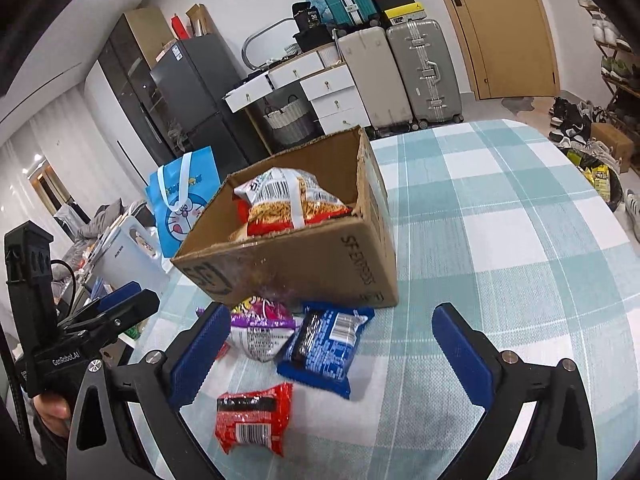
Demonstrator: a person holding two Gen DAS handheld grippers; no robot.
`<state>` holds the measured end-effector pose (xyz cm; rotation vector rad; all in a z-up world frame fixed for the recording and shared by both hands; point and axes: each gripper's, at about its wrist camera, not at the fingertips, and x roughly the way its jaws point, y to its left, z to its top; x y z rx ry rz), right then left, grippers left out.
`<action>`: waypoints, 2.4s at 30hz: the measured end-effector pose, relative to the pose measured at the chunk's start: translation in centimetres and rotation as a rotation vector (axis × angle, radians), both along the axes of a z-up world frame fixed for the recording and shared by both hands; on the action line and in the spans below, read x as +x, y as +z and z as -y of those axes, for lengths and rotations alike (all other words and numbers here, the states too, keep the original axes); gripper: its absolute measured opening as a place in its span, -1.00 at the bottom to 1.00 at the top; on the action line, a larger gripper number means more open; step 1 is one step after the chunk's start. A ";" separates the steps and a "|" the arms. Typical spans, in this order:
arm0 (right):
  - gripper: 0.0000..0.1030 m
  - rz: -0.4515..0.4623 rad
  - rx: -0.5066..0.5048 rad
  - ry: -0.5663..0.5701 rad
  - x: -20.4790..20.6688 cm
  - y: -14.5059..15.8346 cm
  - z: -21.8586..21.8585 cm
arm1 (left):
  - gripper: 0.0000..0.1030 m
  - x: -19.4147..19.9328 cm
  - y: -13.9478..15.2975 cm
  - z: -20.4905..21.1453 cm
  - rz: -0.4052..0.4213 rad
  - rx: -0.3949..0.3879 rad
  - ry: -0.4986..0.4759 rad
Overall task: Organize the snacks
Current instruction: 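Withdraw both tools from the box toward the remaining snacks, then grasp the blue wafer packet with the right tool while the left tool grasps the white-and-red packet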
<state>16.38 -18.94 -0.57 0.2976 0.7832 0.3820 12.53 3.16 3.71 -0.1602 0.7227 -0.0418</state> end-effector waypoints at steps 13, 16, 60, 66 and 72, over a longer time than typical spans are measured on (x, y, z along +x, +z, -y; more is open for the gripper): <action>0.99 -0.077 -0.049 0.031 -1.3 -2.5 -0.9 | 0.97 -1.5 -2.5 0.0 -0.059 -0.018 0.005; 0.99 -0.088 -0.053 0.036 -1.6 -2.8 -1.0 | 0.97 -1.9 -2.9 0.3 -0.068 -0.011 -0.003; 0.99 -0.143 -0.161 -0.002 2.5 -5.3 -4.0 | 0.97 1.5 -9.1 -0.6 -0.216 -0.007 0.045; 0.99 -0.158 -0.188 -0.029 2.9 -5.7 -3.5 | 0.97 2.8 -9.4 -0.4 -0.227 0.024 0.045; 0.99 -0.161 -0.187 -0.047 2.8 -5.9 -2.5 | 0.97 3.3 -9.6 -1.0 -0.228 0.023 0.054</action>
